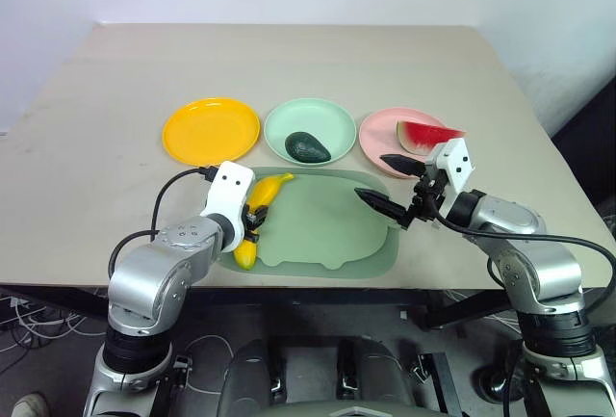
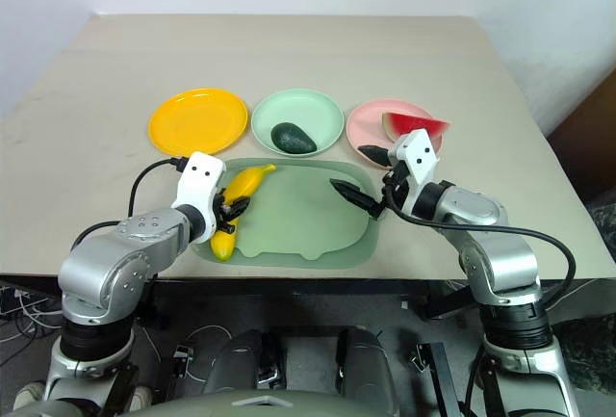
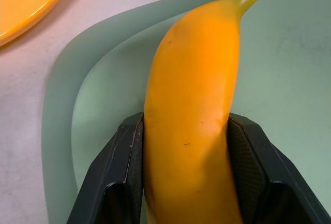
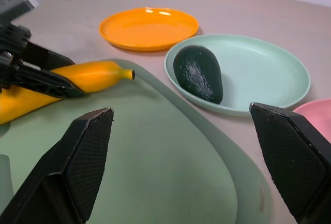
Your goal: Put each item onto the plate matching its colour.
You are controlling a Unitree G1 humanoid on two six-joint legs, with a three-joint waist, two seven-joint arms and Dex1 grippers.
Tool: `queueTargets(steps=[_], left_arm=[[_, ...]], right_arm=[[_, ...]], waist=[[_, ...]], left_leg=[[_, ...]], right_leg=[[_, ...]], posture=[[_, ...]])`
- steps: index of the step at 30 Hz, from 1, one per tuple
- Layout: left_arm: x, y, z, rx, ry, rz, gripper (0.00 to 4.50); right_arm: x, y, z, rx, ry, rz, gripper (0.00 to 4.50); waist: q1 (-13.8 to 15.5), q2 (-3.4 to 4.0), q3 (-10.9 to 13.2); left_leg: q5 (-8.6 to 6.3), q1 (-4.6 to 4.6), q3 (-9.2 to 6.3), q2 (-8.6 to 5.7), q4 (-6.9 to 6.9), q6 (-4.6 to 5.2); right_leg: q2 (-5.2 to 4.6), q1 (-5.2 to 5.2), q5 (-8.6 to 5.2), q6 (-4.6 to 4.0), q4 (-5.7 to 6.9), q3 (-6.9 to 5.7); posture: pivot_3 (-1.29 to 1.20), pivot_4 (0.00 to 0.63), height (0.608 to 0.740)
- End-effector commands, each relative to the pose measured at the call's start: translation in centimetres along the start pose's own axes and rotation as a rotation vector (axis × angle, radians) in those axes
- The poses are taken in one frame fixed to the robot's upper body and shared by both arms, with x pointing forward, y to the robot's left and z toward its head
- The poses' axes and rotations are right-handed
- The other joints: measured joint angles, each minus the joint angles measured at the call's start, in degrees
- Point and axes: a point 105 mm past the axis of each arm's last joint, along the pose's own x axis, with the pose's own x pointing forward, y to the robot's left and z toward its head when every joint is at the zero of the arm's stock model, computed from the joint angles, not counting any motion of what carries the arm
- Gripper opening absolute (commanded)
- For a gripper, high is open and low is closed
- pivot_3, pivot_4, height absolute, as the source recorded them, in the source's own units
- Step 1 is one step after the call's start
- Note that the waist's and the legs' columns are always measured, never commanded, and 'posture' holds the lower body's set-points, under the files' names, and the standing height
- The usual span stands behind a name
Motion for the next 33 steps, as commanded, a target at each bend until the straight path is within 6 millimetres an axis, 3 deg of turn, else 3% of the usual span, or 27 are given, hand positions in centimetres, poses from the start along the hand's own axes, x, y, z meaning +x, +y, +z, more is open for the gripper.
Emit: queueTargets(steps=[1, 11, 19, 24, 29, 33], left_arm=[[-0.3, 1.6, 2.7, 0.024, -0.146, 0.107, 1.85], [1.0, 5.1, 6.0, -0.195, -0.198, 0.272, 1.85], [1.1, 10.2, 8.8, -0.324, -0.276, 0.506, 1.85], [2.2, 12.0, 11.3, -0.35, -0.387, 0.526, 1.85], [4.1, 13.7, 12.1, -0.334, -0.371, 0.538, 1.85], [5.9, 14.5, 11.6, -0.323, -0.33, 0.528, 1.85]], right_arm=[[-0.1, 0.6, 2.1, -0.025, -0.072, 0.042, 4.5], [1.0, 2.1, 2.2, -0.016, -0.084, 0.107, 4.5], [2.0, 2.8, 2.0, -0.007, -0.1, 0.136, 4.5], [2.4, 2.8, 2.0, -0.006, -0.111, 0.129, 4.5], [2.4, 2.7, 2.0, -0.005, -0.111, 0.126, 4.5], [2.5, 2.2, 1.9, -0.014, -0.105, 0.108, 4.5]], waist=[[0.14, -0.01, 0.01], [0.12, -0.03, 0.02], [0.12, -0.04, 0.02], [0.26, -0.07, 0.03], [0.08, -0.09, 0.04], [-0.01, -0.09, 0.04]], left_leg=[[0.0, -0.02, -0.01, 0.0, 0.0, 0.0], [0.0, -0.04, -0.02, -0.02, 0.02, 0.01], [0.01, -0.03, -0.02, -0.02, 0.04, 0.0], [0.01, -0.05, -0.02, -0.04, 0.05, 0.01], [0.01, -0.05, 0.02, -0.03, 0.06, 0.01], [0.01, -0.05, 0.04, -0.03, 0.05, 0.01]], right_leg=[[0.0, 0.0, 0.0, 0.0, 0.0, -0.01], [-0.02, 0.01, 0.0, 0.01, 0.0, -0.03], [-0.01, 0.0, 0.01, 0.01, 0.05, -0.04], [-0.02, 0.02, 0.01, 0.01, 0.04, -0.07], [-0.01, 0.0, 0.01, 0.02, 0.05, -0.08], [-0.01, -0.01, 0.0, 0.02, 0.05, -0.08]], posture=[[0.0, 0.15, 0.695], [0.0, 0.15, 0.695], [0.0, 0.15, 0.695], [0.0, 0.15, 0.695], [0.0, 0.15, 0.695], [0.0, 0.15, 0.695]])
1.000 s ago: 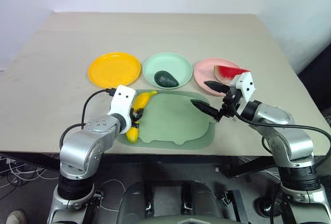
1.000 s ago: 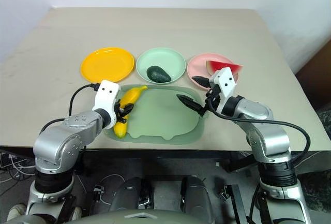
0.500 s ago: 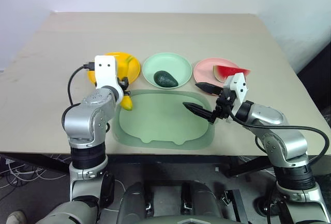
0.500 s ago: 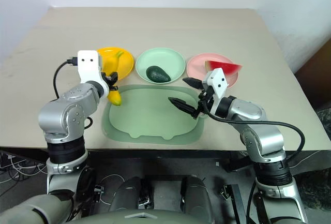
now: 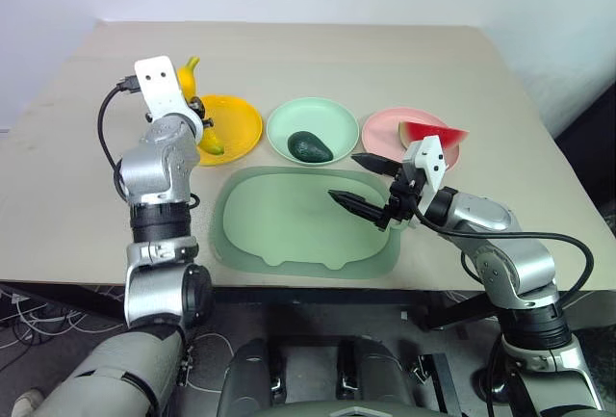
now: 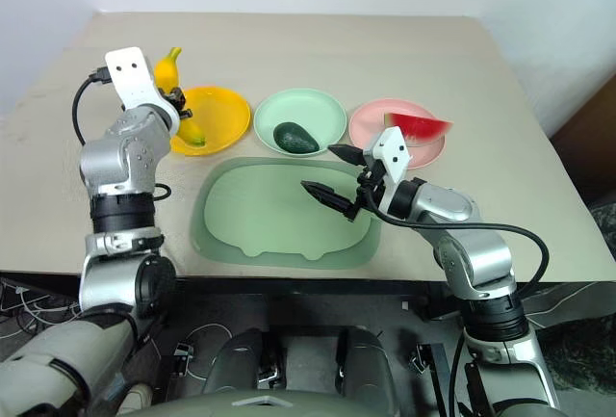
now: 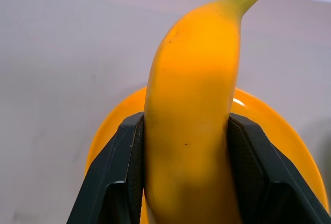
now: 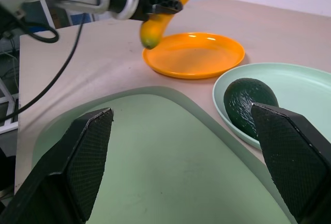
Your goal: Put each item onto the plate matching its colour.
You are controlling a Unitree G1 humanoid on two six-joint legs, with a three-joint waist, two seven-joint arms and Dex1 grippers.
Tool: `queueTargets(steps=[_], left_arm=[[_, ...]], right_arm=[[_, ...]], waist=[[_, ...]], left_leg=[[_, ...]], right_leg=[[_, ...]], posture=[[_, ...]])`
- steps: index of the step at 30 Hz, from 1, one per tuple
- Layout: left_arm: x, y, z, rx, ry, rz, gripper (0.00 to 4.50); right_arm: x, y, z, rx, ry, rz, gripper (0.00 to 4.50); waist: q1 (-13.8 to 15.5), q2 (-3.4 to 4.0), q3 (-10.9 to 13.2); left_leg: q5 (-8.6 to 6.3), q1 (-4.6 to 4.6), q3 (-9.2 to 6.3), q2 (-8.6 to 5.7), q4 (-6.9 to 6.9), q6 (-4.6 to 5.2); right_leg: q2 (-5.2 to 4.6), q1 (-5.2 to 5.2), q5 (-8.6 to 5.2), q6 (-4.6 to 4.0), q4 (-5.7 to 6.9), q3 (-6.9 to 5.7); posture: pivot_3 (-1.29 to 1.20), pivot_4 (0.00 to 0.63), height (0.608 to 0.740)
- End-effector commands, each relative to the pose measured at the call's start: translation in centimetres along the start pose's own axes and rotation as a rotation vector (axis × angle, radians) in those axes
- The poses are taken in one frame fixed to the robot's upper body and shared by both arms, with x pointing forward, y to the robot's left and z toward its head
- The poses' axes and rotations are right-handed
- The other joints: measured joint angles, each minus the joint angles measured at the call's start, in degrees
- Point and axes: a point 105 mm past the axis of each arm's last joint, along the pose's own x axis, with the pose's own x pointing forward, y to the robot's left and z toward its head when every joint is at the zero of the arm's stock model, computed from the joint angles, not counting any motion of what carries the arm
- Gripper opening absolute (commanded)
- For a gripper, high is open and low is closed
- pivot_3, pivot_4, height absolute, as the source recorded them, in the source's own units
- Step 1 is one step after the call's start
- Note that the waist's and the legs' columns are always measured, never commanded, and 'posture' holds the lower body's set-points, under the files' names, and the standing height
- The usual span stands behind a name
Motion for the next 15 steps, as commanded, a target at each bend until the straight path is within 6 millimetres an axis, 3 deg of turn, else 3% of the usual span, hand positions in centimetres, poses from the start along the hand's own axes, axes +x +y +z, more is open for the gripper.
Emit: queueTargets(steps=[1, 8, 12, 15], left_arm=[[1.1, -0.3, 0.4, 0.025, -0.018, -0.02, 1.85], [2.6, -1.0, -2.9, 0.119, 0.056, -0.051, 1.85], [2.8, -1.7, -2.7, 0.09, 0.049, -0.073, 1.85], [2.8, -2.0, -2.1, 0.085, 0.035, -0.089, 2.83]], right_arm=[[0.2, -0.5, 1.2, -0.049, -0.036, -0.013, 4.5], [0.2, -1.0, 1.1, -0.063, -0.03, -0.03, 4.5], [-0.1, -1.3, 0.9, -0.066, -0.017, -0.044, 4.5], [-0.1, -1.3, 1.1, -0.07, -0.019, -0.048, 4.5]], waist=[[-0.02, 0.0, 0.0], [-0.03, -0.02, 0.01], [-0.08, -0.02, 0.01], [-0.11, -0.02, 0.01]], left_leg=[[0.0, 0.0, 0.01, 0.0, 0.0, 0.0], [0.0, -0.03, 0.08, 0.0, 0.0, 0.0], [0.0, -0.03, 0.13, 0.0, 0.01, -0.01], [0.01, -0.03, 0.12, 0.0, 0.01, -0.01]], right_leg=[[0.0, -0.01, 0.0, 0.0, 0.0, 0.0], [0.0, -0.04, 0.0, 0.01, 0.01, 0.0], [0.01, -0.03, -0.01, 0.01, 0.02, 0.0], [0.01, -0.04, -0.01, 0.01, 0.03, 0.0]], posture=[[0.0, 0.15, 0.695], [0.0, 0.15, 0.695], [0.0, 0.15, 0.695], [0.0, 0.15, 0.695]])
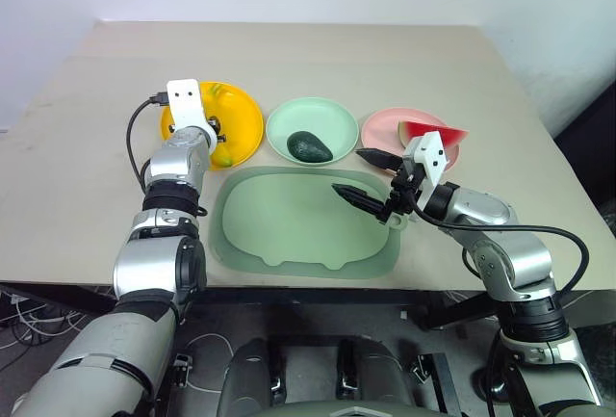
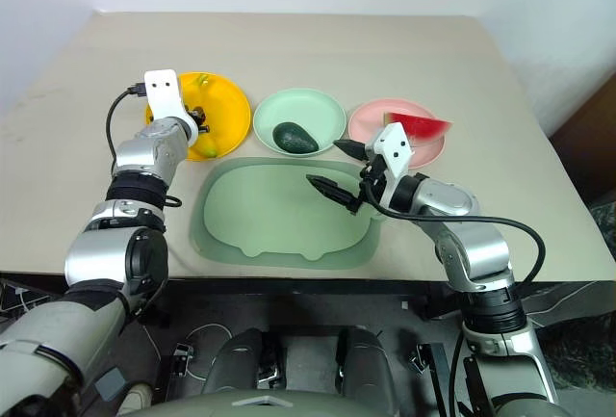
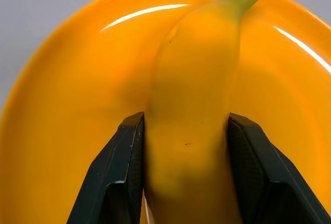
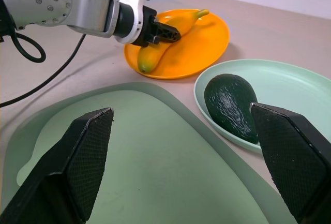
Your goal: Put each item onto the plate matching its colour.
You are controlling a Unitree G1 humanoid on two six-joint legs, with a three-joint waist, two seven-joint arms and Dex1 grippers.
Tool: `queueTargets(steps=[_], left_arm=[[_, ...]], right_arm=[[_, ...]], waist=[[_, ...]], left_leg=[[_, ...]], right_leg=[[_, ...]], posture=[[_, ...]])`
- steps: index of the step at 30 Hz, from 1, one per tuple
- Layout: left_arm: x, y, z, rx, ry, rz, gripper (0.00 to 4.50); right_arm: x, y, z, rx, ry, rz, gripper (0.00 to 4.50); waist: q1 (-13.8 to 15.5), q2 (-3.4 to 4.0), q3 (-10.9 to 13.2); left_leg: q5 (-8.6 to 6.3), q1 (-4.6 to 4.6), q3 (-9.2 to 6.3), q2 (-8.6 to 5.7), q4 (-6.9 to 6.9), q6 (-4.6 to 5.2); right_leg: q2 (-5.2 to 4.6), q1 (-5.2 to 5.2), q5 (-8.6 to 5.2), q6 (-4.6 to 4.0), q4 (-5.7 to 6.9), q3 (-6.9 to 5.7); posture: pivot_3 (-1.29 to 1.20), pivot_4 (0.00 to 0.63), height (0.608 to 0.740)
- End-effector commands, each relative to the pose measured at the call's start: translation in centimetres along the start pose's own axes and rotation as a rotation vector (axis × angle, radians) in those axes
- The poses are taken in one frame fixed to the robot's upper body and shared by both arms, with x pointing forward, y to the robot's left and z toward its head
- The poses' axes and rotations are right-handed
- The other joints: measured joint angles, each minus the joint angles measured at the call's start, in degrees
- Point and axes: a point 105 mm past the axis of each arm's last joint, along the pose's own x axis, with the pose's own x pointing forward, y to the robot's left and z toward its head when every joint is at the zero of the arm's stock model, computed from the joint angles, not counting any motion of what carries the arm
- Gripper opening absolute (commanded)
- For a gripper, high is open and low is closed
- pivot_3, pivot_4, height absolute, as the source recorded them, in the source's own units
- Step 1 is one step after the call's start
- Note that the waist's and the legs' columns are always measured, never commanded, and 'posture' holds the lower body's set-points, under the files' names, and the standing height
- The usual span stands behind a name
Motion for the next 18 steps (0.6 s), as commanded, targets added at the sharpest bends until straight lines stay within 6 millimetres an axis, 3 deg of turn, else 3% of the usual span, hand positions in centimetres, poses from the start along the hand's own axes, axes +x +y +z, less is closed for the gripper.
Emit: queueTargets(steps=[1, 5, 9, 13, 18], left_arm=[[-0.2, -0.6, 2.5, -0.004, -0.072, -0.028, 3.1], [-0.6, -0.8, 3.3, 0.013, -0.101, -0.036, 4.45], [-1.7, -1.5, 4.2, 0.077, -0.179, -0.065, 4.45], [-5.0, -3.6, 5.2, 0.163, -0.382, -0.243, 4.45], [-10.4, -5.3, 2.7, 0.245, -0.51, -0.525, 4.45]], right_arm=[[-0.2, -0.2, 1.3, -0.048, -0.038, -0.013, 4.5], [-0.1, -0.1, 1.1, -0.049, -0.035, -0.016, 4.5], [-0.2, -0.1, 1.2, -0.05, -0.037, -0.019, 4.5], [-0.4, -0.4, 1.6, -0.039, -0.055, -0.032, 4.5], [-0.7, -0.5, 1.7, -0.018, -0.07, -0.048, 4.5]], waist=[[-0.01, 0.0, 0.0], [-0.02, -0.01, 0.01], [-0.08, -0.01, 0.01], [-0.14, 0.0, 0.0], [-0.3, 0.02, -0.01]], left_leg=[[0.0, 0.0, 0.0, 0.0, 0.0, 0.0], [0.0, -0.01, 0.01, 0.0, 0.0, 0.0], [0.0, -0.02, 0.0, 0.0, 0.02, 0.0], [0.0, 0.01, -0.01, 0.01, 0.03, 0.0], [0.01, 0.0, 0.01, 0.05, 0.05, -0.02]], right_leg=[[0.0, 0.0, 0.0, 0.0, 0.0, 0.0], [0.0, -0.01, 0.0, 0.0, 0.02, 0.0], [0.0, -0.03, 0.0, 0.0, 0.02, 0.01], [0.0, -0.03, 0.0, 0.01, 0.07, 0.05], [0.03, -0.09, 0.0, 0.0, 0.09, 0.09]], posture=[[0.0, 0.15, 0.695], [0.0, 0.15, 0.695], [0.0, 0.15, 0.695], [0.0, 0.15, 0.695], [0.0, 0.15, 0.695]])
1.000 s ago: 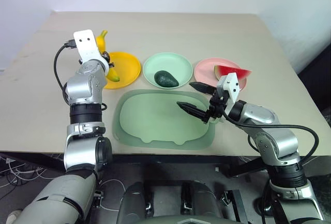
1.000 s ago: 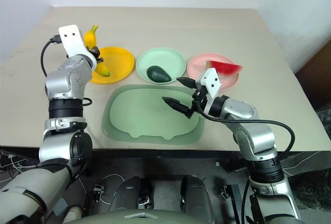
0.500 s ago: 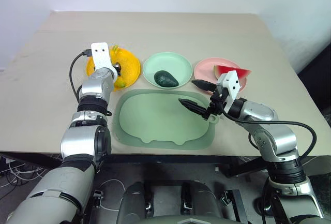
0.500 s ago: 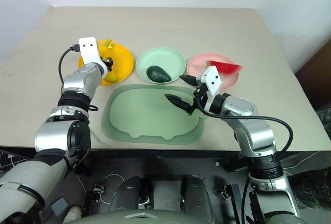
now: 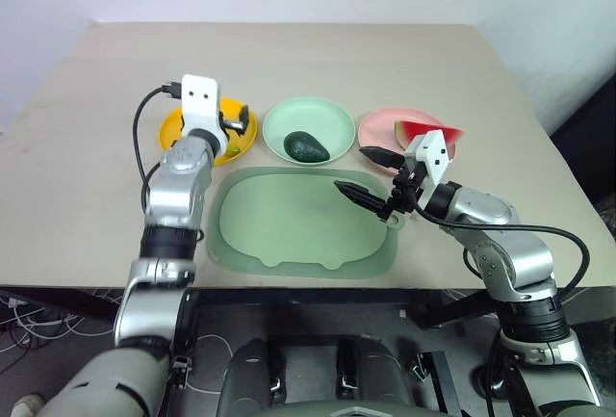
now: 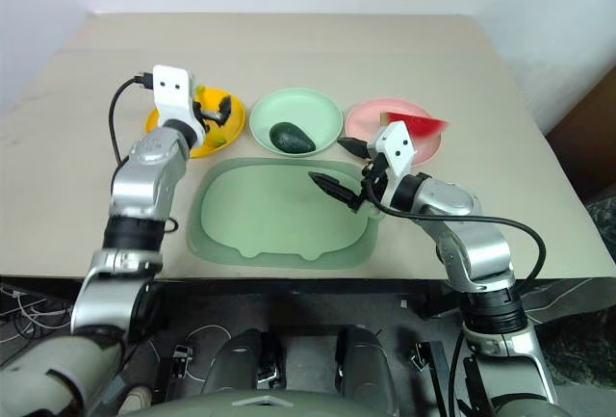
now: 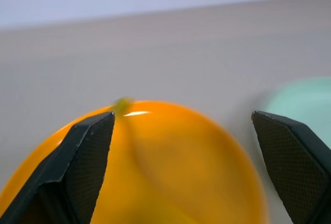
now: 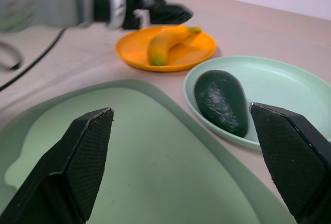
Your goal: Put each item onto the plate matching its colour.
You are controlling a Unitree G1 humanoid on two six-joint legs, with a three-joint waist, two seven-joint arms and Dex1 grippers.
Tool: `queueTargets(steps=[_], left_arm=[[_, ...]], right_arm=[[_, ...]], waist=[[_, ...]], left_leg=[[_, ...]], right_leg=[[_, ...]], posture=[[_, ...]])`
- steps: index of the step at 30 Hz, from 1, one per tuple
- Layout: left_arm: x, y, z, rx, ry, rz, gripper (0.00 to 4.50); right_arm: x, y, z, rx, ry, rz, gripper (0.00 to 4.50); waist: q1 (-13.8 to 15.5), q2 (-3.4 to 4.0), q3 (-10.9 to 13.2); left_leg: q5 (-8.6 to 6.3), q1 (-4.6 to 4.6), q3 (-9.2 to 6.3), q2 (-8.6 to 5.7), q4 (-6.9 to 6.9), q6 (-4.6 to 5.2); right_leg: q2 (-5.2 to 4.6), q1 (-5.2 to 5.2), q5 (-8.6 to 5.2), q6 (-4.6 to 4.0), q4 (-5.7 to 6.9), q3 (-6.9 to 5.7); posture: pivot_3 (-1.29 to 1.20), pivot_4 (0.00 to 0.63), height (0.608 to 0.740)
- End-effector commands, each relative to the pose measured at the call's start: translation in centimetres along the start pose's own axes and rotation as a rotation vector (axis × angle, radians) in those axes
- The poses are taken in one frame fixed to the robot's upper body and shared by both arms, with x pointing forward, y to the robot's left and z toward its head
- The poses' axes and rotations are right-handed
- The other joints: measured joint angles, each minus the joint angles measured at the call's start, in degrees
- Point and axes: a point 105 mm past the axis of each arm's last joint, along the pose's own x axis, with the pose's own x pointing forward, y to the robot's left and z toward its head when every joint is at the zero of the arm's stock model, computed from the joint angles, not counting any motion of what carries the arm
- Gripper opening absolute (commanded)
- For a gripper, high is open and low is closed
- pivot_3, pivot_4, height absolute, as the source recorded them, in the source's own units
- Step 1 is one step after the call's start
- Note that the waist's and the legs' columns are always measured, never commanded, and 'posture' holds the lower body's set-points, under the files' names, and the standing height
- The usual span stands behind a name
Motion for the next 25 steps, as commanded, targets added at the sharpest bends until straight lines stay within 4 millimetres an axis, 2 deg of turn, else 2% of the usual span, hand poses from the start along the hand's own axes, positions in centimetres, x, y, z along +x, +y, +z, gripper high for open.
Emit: queueTargets(steps=[1, 5, 9, 12, 17, 21, 25], left_arm=[[-3.2, -2.2, 3.0, 0.062, -0.19, -0.172, 4.45], [-7.8, -3.8, 0.6, 0.003, -0.201, -0.372, 4.45], [-10.3, -3.9, -0.7, -0.073, -0.158, -0.479, 4.45], [-12.0, -3.4, -0.7, -0.126, -0.14, -0.538, 4.45], [-13.4, -1.3, -0.9, -0.073, -0.101, -0.517, 4.45], [-14.0, -0.7, -1.1, -0.044, -0.079, -0.523, 4.45], [-13.9, -0.2, -0.9, -0.032, -0.076, -0.514, 4.45]], right_arm=[[-0.5, 0.0, 1.4, -0.02, -0.06, -0.012, 4.5], [-0.8, 0.6, 1.1, -0.012, -0.048, 0.016, 4.5], [-0.9, 0.6, 1.4, 0.011, -0.072, -0.006, 4.5], [-0.8, 0.6, 1.5, 0.026, -0.077, -0.018, 4.5], [-1.7, 0.6, 0.7, 0.047, -0.054, -0.008, 4.5], [-2.3, 0.5, 0.1, 0.047, -0.032, -0.001, 4.5], [-2.1, 0.4, 0.3, 0.042, -0.033, 0.001, 4.5]], waist=[[0.02, 0.01, -0.01], [0.15, 0.04, -0.02], [0.37, 0.04, -0.03], [0.31, 0.04, -0.03], [0.35, 0.04, -0.03], [0.33, 0.05, -0.03], [0.32, 0.05, -0.03]], left_leg=[[0.0, 0.04, 0.0, 0.0, -0.01, 0.0], [0.0, 0.07, -0.02, 0.02, 0.02, 0.0], [-0.01, 0.04, -0.1, 0.02, 0.07, 0.0], [-0.02, 0.04, -0.14, 0.03, 0.07, 0.02], [-0.02, 0.04, -0.14, 0.02, 0.07, 0.03], [-0.04, 0.04, -0.15, 0.02, 0.07, 0.05], [-0.04, 0.05, -0.15, 0.02, 0.06, 0.05]], right_leg=[[0.0, 0.01, 0.0, 0.0, 0.0, 0.04], [-0.01, 0.06, 0.01, -0.01, 0.02, 0.03], [-0.03, 0.09, 0.01, -0.02, 0.02, -0.02], [-0.04, 0.1, 0.01, -0.03, 0.01, -0.01], [-0.04, 0.1, 0.01, -0.03, -0.01, -0.02], [-0.05, 0.12, 0.01, -0.03, -0.02, -0.02], [-0.04, 0.11, 0.0, -0.04, -0.02, -0.02]], posture=[[0.0, 0.15, 0.695], [0.0, 0.15, 0.695], [0.0, 0.15, 0.695], [0.0, 0.15, 0.695], [0.0, 0.15, 0.695], [0.0, 0.15, 0.695], [0.0, 0.15, 0.695]])
